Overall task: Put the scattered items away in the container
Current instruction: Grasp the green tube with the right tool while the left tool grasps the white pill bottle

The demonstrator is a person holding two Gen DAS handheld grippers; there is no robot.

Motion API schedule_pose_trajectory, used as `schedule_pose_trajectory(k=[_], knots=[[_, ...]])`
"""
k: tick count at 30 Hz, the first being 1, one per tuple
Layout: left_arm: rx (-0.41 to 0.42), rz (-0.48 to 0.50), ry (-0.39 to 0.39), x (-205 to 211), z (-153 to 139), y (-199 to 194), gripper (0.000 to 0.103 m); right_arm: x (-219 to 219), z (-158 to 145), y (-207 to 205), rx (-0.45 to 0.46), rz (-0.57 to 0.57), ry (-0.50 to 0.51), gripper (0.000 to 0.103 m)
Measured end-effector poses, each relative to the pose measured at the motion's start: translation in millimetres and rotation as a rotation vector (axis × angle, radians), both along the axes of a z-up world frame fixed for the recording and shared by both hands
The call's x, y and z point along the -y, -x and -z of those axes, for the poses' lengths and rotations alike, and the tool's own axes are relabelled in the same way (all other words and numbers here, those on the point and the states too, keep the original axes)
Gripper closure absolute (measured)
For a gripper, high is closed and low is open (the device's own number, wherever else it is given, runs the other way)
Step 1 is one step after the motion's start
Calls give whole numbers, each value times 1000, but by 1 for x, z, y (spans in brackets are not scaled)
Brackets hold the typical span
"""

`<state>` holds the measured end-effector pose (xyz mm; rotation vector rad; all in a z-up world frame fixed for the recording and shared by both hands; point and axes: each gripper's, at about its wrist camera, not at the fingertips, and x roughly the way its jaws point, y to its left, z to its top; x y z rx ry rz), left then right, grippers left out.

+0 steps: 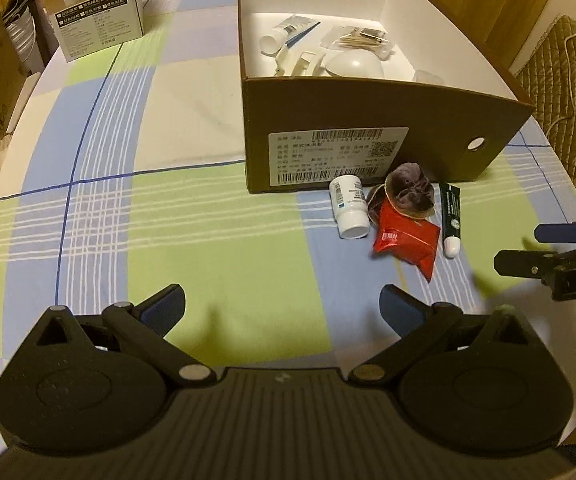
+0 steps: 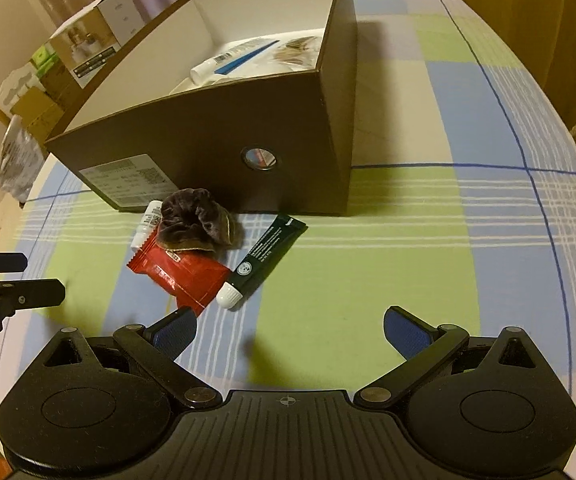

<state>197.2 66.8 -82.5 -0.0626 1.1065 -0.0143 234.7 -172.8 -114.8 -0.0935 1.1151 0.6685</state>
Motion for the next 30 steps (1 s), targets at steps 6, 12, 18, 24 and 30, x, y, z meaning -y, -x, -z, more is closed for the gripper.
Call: schedule_pose_trajectory(k=[6,12,18,24,30], knots=[[1,-14,11,-1,3,-7,1,-8,6,-3,24,27,-15,0],[-15,-25,14,-5,10,-14,1,-20,10,-11,44,54,-46,28],[-26,-34,21,-11,15,-20,1,-31,19,-19,35,70,-48,34],[-24,-29,33,-14,17,-24,2,-37,22,-16,118,-12,7,65],[-23,-20,45,-11,21,-30,3,-20,23,-10,144,-62,44,84]])
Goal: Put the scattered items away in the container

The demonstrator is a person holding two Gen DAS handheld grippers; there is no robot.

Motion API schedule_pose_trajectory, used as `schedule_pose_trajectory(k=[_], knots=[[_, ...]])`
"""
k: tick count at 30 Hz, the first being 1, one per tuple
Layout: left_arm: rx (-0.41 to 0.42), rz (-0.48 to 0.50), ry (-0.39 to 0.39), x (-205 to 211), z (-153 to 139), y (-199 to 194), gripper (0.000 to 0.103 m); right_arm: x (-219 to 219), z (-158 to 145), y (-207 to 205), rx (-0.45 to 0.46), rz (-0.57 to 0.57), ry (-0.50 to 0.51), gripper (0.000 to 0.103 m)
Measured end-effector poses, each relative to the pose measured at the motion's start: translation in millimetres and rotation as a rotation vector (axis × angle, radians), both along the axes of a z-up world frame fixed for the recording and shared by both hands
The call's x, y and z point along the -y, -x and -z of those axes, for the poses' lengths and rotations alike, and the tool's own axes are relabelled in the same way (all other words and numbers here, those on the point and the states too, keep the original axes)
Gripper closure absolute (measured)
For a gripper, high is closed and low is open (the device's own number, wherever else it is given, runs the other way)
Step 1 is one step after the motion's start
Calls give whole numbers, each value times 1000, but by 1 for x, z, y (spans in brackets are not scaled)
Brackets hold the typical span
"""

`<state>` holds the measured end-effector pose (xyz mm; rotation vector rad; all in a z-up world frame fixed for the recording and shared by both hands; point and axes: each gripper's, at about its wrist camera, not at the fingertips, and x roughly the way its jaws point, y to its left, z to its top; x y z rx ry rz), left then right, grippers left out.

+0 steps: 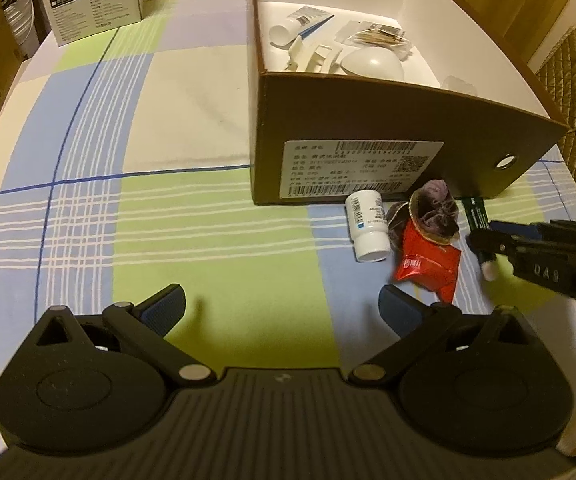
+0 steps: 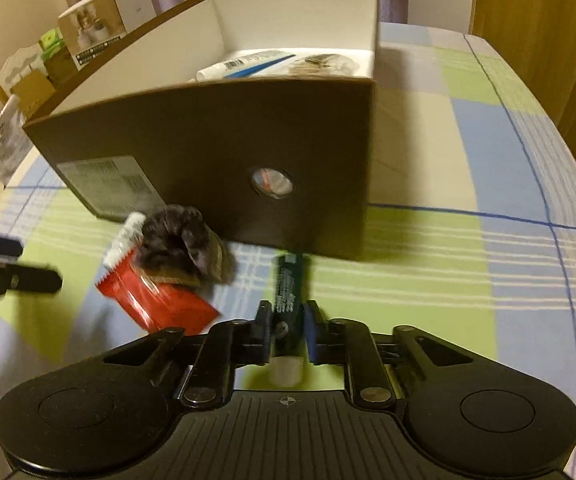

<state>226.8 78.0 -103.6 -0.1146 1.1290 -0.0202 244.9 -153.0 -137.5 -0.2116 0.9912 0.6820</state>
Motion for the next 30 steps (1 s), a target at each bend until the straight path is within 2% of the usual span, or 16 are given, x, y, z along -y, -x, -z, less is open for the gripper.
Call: schedule_pose_trajectory(k=[5,7,10,13,15,18,20,22,30], knots=[[30,40,-17,10,3,-9,20,20,-2,6,7,3,24,84],[35,65,-17,16,5,-14,23,28,-3,9,10,7,32,84],[52,84,2,22,8,-23,28,38,-4,11,8,15,30,84],[51,93,23,26,13,-32,41,40,-5,14,12,17,28,84],[50,94,36,28,16,-37,45,40,-6,14,15,21,29,84],[51,104,57,31,20,-42,58,40,-6,14,20,18,33,84],[44,119,51,34,24,-44,73,40,-6,14,22,15,34,84],[49,131,37,37,27,-44,80,40,-6,15,24,13,35,84],[34,132,46,22,25,-23,80,38,-5,18,41,7,41,84]])
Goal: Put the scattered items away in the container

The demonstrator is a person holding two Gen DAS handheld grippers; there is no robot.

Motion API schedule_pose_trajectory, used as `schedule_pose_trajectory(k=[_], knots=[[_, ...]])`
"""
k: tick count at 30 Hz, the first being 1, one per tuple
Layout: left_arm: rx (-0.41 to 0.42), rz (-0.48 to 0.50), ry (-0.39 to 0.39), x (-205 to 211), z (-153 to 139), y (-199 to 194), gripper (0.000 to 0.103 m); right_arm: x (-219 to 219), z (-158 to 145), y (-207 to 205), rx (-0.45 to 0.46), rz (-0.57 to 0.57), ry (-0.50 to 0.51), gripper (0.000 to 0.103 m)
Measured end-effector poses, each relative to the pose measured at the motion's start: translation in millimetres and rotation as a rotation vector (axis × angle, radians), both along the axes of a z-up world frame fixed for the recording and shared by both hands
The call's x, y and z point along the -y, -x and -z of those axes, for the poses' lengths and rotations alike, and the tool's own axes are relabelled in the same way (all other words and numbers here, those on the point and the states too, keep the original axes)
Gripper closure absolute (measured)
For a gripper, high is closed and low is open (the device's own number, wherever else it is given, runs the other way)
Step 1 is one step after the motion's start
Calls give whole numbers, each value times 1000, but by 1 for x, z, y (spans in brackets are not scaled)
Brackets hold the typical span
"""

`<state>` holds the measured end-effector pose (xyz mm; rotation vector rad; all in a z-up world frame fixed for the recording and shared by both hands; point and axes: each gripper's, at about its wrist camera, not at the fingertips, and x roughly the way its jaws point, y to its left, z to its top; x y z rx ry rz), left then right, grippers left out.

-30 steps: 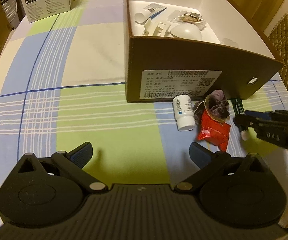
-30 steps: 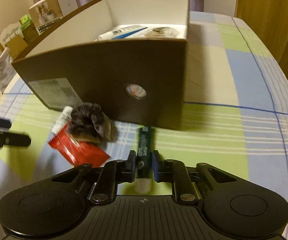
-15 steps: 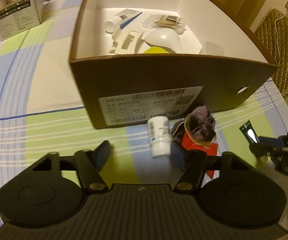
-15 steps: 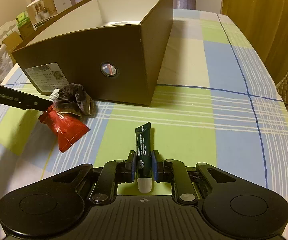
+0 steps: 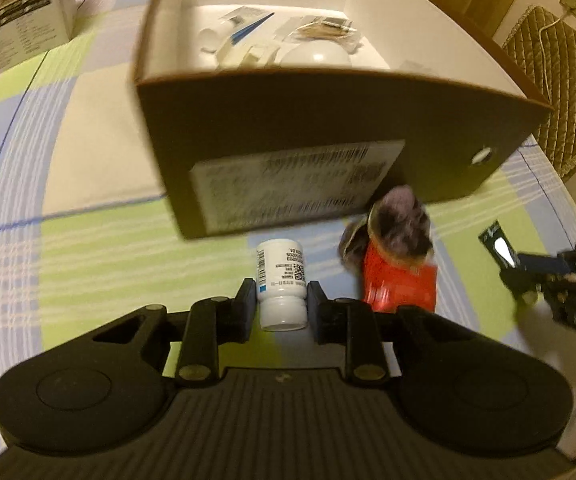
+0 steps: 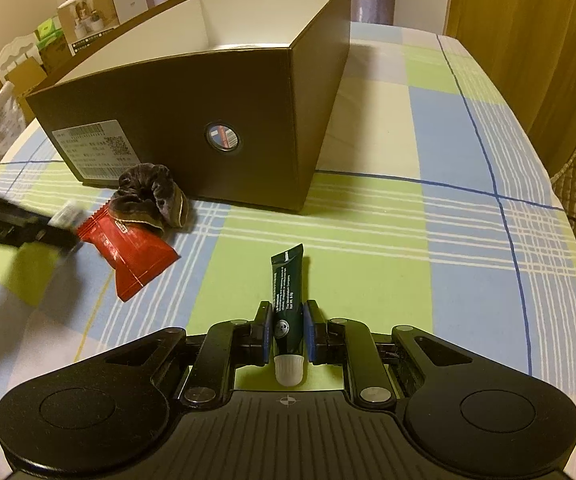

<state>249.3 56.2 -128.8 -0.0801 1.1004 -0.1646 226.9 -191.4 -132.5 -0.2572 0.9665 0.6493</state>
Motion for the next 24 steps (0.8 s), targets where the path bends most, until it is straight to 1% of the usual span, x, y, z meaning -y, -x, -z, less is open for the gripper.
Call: schedule_pose_trajectory(k=[3,4,5,6,7,8,9,10,12,19,21,22,23,24], knots=[[-11,7,-8,-6,-2,17,80,0,0,1,6,-5,-1,84],[-9,6,-15,-7,-2,23,78,0,0,1,8,-6,-1,83],[-5,9,-18,-7,-2,27,74,0,1,1,9,-7,-1,82],[-1,7,-20,-7,-2,29,71,0,1,1,4,-13,-6,74],[3,0,-20,-7,-2,31,67,-1,0,1,-3,-19,-11,67],[6,-5,-19,-6,-2,34,65,-2,1,2,-6,-21,-7,49],[8,-6,-21,-4,-2,34,64,-4,1,3,-2,-22,7,45],[10,-5,-24,-2,-2,34,62,-6,2,6,10,-30,16,45],[18,-2,-35,1,-3,35,61,-8,4,10,33,-47,35,45],[39,3,-74,6,0,24,61,-7,4,7,30,-38,25,45],[42,20,-90,10,1,22,63,-7,4,9,36,-44,29,45],[45,30,-104,12,1,22,68,-6,4,10,38,-45,29,45],[48,40,-115,14,1,23,76,-6,5,10,41,-47,28,45],[49,48,-121,15,1,24,79,-6,5,11,43,-50,28,45]])
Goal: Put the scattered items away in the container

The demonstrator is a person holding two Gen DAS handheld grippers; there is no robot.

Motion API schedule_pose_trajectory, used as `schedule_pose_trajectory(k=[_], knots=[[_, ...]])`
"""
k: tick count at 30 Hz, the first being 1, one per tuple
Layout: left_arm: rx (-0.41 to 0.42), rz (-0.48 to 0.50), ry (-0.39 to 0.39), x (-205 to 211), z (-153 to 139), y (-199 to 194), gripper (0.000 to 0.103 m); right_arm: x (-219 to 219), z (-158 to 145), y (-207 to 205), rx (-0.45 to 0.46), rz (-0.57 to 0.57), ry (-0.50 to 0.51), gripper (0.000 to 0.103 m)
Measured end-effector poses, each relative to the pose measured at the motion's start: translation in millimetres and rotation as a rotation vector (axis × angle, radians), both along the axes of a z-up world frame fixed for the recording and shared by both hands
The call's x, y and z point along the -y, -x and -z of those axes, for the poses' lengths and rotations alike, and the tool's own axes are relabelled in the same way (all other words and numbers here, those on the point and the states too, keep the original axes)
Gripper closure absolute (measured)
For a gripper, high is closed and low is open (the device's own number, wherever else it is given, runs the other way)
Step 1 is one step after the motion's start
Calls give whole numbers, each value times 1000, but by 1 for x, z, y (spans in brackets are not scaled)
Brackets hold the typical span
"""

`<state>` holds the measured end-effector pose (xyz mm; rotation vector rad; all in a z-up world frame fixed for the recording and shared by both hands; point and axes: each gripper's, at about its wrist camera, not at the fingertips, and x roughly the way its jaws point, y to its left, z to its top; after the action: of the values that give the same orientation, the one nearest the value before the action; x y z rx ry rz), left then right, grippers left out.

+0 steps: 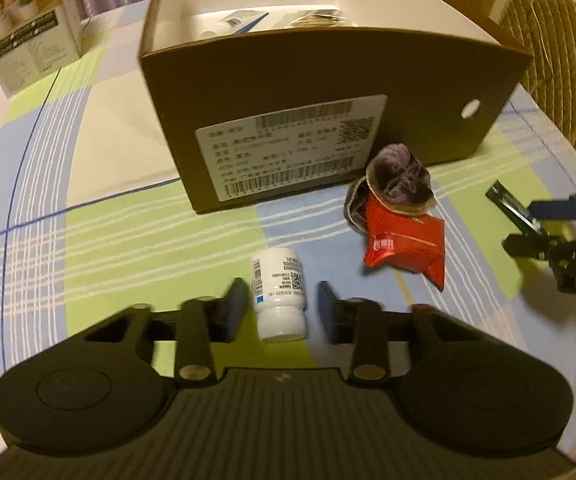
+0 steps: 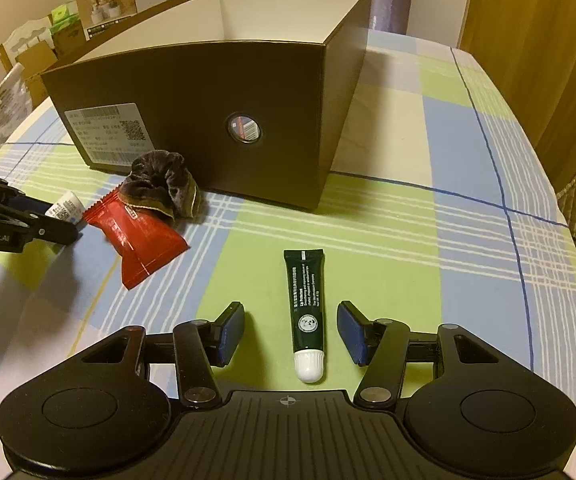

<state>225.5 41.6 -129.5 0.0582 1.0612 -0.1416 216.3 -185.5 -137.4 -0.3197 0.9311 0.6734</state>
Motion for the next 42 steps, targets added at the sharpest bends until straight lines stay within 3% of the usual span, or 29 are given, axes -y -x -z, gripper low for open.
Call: schedule_pose_trajectory(k=[4,15,24,31,42], knots=[[-27,-15,28,-3,-2,3,81,-1,0,-1,-1,-5,6,45],[-32,-40,13,-3,-2,3,80,-7,2,-7,17,2,14,45],[-16,7,-8,3,-1,8,80,-3,3,-2,36,-2,-2,46],[-25,22,-11,4,-2,17,80,1,-1,8,26,-41,8,84],[-56,30,-12,11,-5,37,81,7,-10,28,-124,-68,-65,85]])
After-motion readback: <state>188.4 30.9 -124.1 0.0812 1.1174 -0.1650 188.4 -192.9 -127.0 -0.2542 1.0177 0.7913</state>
